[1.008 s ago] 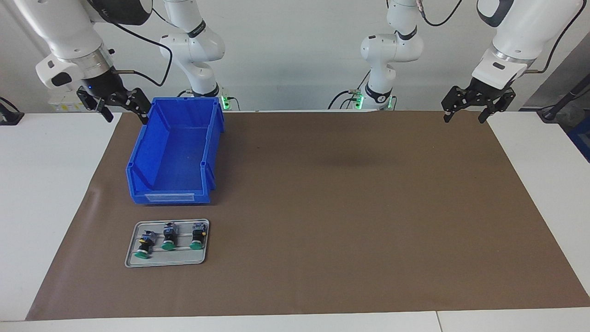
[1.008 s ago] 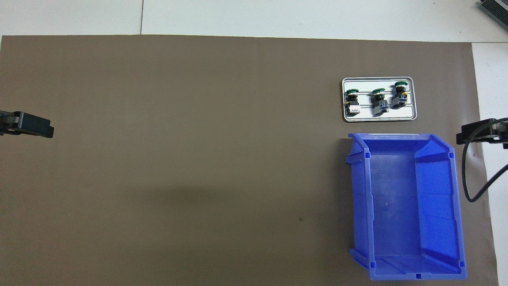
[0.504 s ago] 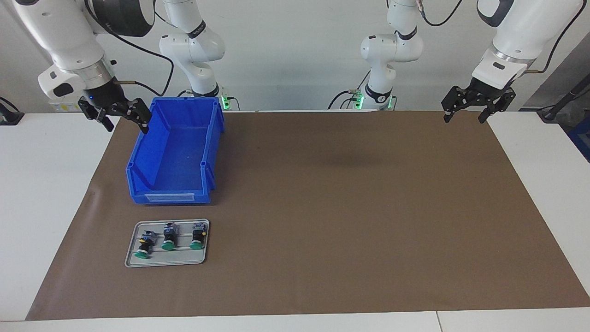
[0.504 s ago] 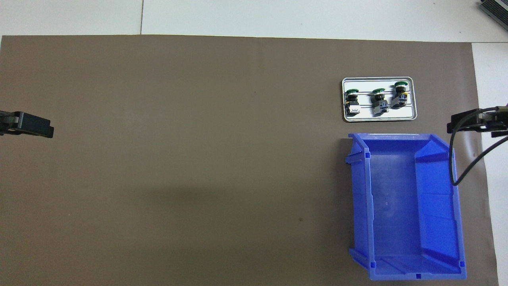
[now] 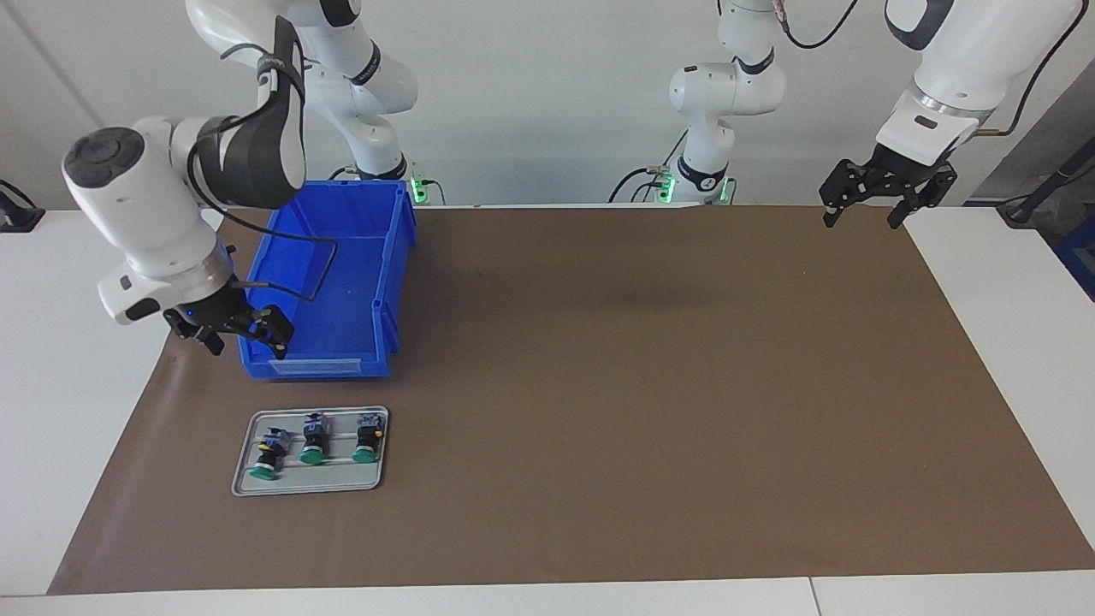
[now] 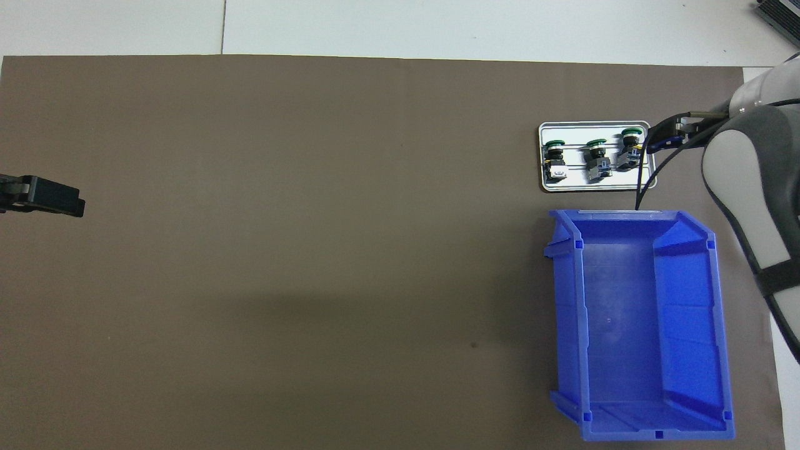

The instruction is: Place and press button with both arms

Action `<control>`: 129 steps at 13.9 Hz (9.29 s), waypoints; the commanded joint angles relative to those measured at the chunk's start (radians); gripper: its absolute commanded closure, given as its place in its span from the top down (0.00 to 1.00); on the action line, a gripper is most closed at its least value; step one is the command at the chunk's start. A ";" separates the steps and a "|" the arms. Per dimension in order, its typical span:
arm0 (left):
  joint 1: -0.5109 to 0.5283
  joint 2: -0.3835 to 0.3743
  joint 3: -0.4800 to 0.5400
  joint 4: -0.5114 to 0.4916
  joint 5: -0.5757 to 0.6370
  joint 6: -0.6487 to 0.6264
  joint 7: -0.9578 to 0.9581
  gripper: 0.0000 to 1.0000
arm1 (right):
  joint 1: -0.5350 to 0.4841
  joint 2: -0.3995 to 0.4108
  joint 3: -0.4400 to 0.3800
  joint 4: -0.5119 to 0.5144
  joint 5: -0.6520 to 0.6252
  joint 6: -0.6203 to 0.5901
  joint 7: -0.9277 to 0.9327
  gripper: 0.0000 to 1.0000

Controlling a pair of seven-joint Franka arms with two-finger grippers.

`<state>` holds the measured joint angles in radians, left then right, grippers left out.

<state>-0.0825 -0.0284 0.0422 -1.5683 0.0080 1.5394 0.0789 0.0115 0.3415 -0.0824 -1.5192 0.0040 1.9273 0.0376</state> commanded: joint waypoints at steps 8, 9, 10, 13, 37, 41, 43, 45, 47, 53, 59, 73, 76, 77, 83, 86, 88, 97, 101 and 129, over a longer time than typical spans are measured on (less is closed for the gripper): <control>0.007 -0.033 -0.007 -0.039 0.015 0.014 -0.004 1.00 | 0.008 0.166 0.032 -0.136 0.068 0.363 -0.156 1.00; 0.007 -0.033 -0.007 -0.039 0.017 0.014 -0.004 1.00 | 0.008 0.165 0.032 -0.162 0.091 0.392 -0.179 1.00; 0.007 -0.033 -0.007 -0.039 0.017 0.014 -0.004 1.00 | 0.007 0.165 0.032 -0.171 0.103 0.397 -0.212 1.00; 0.007 -0.033 -0.005 -0.039 0.017 0.014 -0.004 1.00 | 0.004 0.159 0.032 -0.196 0.108 0.397 -0.242 1.00; 0.007 -0.033 -0.005 -0.039 0.017 0.014 -0.005 1.00 | 0.189 0.151 0.021 0.223 -0.033 -0.004 0.704 0.00; 0.007 -0.033 -0.007 -0.039 0.015 0.014 -0.005 1.00 | 0.338 0.149 0.030 0.221 -0.029 0.039 1.184 0.00; 0.007 -0.033 -0.007 -0.039 0.015 0.014 -0.004 1.00 | 0.396 0.139 0.030 0.205 -0.022 0.077 1.397 0.00; 0.007 -0.033 -0.007 -0.039 0.017 0.014 -0.004 1.00 | 0.471 0.140 0.030 0.189 -0.022 0.105 1.601 0.00; 0.007 -0.033 -0.007 -0.039 0.015 0.014 -0.004 1.00 | 0.543 0.143 0.030 0.150 -0.032 0.146 1.781 0.00; 0.007 -0.033 -0.007 -0.039 0.017 0.014 -0.004 1.00 | 0.705 0.247 0.030 0.139 -0.166 0.226 2.163 0.00; 0.007 -0.033 -0.007 -0.039 0.015 0.014 -0.005 1.00 | 0.759 0.243 0.032 -0.004 -0.165 0.281 2.295 0.00; 0.007 -0.033 -0.007 -0.039 0.017 0.014 -0.004 1.00 | 0.682 0.058 0.030 -0.087 -0.173 0.282 2.023 1.00; 0.007 -0.033 -0.007 -0.039 0.015 0.014 -0.005 1.00 | 0.598 -0.019 0.032 -0.087 -0.162 0.227 1.779 1.00; 0.007 -0.033 -0.007 -0.039 0.017 0.014 -0.005 1.00 | 0.572 -0.028 0.030 -0.087 -0.162 0.202 1.691 1.00; -0.012 -0.033 -0.013 -0.039 0.015 0.016 -0.005 1.00 | 0.357 -0.110 0.030 -0.085 -0.055 0.095 1.045 1.00; -0.037 -0.034 -0.016 -0.042 0.017 0.019 0.008 1.00 | 0.250 -0.154 0.030 -0.084 -0.055 0.036 0.770 1.00; -0.039 -0.034 -0.016 -0.053 0.017 0.074 0.007 0.98 | 0.190 -0.174 0.030 -0.076 -0.053 -0.005 0.609 1.00; -0.160 -0.018 -0.024 -0.153 -0.055 0.266 0.416 0.92 | 0.021 -0.354 0.019 -0.049 -0.024 -0.270 0.173 1.00; -0.232 0.021 -0.024 -0.153 -0.112 0.315 0.547 0.92 | 0.007 -0.387 0.019 -0.094 -0.026 -0.289 0.148 1.00; -0.592 0.444 -0.021 -0.311 -0.111 0.904 0.731 0.95 | 0.022 -0.389 0.023 -0.072 -0.007 -0.433 0.085 1.00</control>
<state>-0.6605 0.4123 0.0055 -1.8624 -0.1052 2.4172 0.8049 0.0360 -0.0431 -0.0601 -1.5862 -0.0058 1.5088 0.1258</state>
